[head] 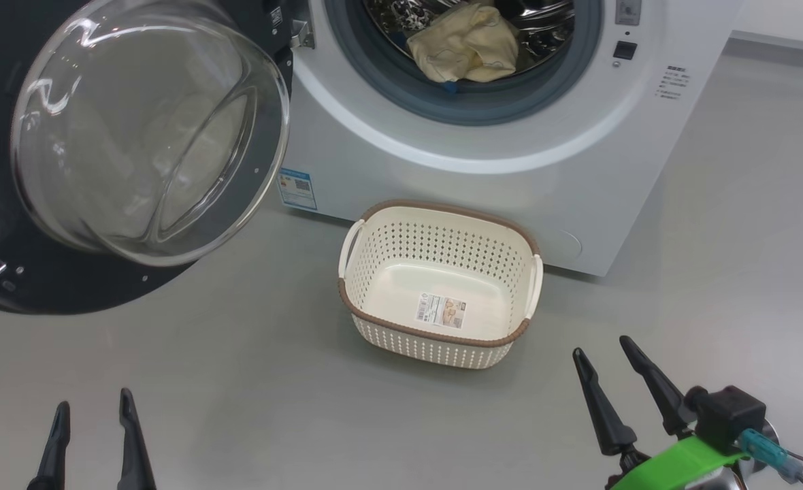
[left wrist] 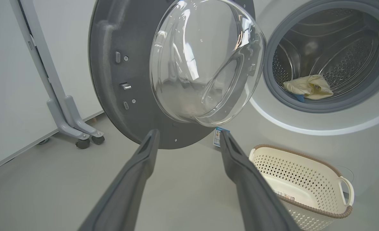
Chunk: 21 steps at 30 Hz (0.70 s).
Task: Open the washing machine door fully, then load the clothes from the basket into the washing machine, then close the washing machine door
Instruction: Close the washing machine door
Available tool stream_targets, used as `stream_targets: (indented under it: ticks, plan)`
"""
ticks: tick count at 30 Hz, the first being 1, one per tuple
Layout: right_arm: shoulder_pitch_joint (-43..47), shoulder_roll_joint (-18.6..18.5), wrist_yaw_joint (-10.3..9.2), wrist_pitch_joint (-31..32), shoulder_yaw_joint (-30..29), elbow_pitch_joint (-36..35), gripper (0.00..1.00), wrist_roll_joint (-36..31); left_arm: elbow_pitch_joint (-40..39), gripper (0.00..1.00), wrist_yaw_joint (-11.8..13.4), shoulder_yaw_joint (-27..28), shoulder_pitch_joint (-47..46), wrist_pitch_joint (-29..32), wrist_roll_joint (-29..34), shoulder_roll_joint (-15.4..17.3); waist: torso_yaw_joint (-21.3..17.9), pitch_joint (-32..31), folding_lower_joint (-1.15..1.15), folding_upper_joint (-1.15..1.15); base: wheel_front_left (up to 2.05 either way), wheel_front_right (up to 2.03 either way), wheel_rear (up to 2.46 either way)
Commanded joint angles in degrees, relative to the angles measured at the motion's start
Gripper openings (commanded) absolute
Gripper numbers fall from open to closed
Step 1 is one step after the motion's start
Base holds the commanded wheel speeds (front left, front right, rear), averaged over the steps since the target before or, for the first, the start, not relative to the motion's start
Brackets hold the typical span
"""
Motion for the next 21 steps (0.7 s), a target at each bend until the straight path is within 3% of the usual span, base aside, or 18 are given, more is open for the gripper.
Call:
stream_targets:
  ticks: [1, 21]
  plan:
    - [-2.7, -1.4, 0.03, -0.4, 1.0, -1.6, 1.00, -0.4, -1.6, 1.00, 3.6, 2.3, -2.1, -0.8, -0.4, 0.3, 1.3, 0.3, 0.00, 0.00, 0.00, 0.00, 0.00]
    - [-4.6, -2.3, 0.03, 0.3, 2.3, -1.7, 1.00, -0.4, -0.2, 1.00, 3.0, 3.1, -2.7, -1.3, -0.9, -1.9, 7.5, 1.8, 0.00, 0.00, 0.00, 0.00, 0.00]
